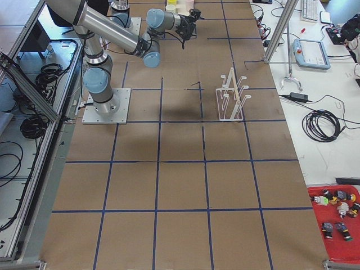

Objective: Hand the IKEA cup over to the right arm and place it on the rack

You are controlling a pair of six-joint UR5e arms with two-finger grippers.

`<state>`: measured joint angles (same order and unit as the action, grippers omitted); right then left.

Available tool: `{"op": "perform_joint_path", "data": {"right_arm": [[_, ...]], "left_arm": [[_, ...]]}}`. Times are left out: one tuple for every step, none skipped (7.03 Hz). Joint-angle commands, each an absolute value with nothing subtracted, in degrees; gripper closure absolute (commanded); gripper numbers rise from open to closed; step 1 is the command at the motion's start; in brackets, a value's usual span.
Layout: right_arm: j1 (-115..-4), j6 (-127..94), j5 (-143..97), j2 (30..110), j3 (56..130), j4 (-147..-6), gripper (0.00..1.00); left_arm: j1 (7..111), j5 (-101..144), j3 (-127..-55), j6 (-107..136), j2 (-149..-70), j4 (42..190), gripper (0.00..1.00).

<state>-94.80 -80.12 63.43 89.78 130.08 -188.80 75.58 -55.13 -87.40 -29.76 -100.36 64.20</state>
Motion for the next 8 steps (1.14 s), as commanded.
{"op": "perform_joint_path", "data": {"right_arm": [[-95.0,-88.2,63.5,89.0,130.3,-188.7,0.00],[-95.1,-88.5,63.9,89.2,130.3,-188.8,0.00],[-95.4,-88.6,64.8,89.1,130.3,-191.5,0.00],[-95.4,-88.7,64.9,88.9,130.5,-194.5,0.00],[-95.4,-88.7,64.8,89.0,130.5,-194.8,0.00],[-95.4,-88.7,64.1,89.1,130.3,-194.8,0.00],[-95.9,-88.9,64.1,88.9,130.3,-194.6,0.00],[-96.8,-89.4,64.9,88.9,130.2,-194.6,0.00]], "left_arm": [[78.3,-42.2,-93.5,-31.9,-97.4,51.9,1.00],[79.2,-37.1,-98.4,-31.6,-97.9,39.6,1.00],[79.3,-32.2,-103.1,-31.6,-98.8,29.5,1.00],[79.3,-29.1,-108.1,-31.6,-99.0,21.4,1.00],[79.4,-26.7,-113.2,-31.6,-99.2,13.8,1.00],[79.5,-25.3,-117.4,-31.5,-100.5,7.0,1.00],[80.2,-24.1,-118.8,-31.3,-103.4,0.7,1.00],[82.8,-24.2,-118.9,-29.5,-107.0,-5.6,1.00]]}}
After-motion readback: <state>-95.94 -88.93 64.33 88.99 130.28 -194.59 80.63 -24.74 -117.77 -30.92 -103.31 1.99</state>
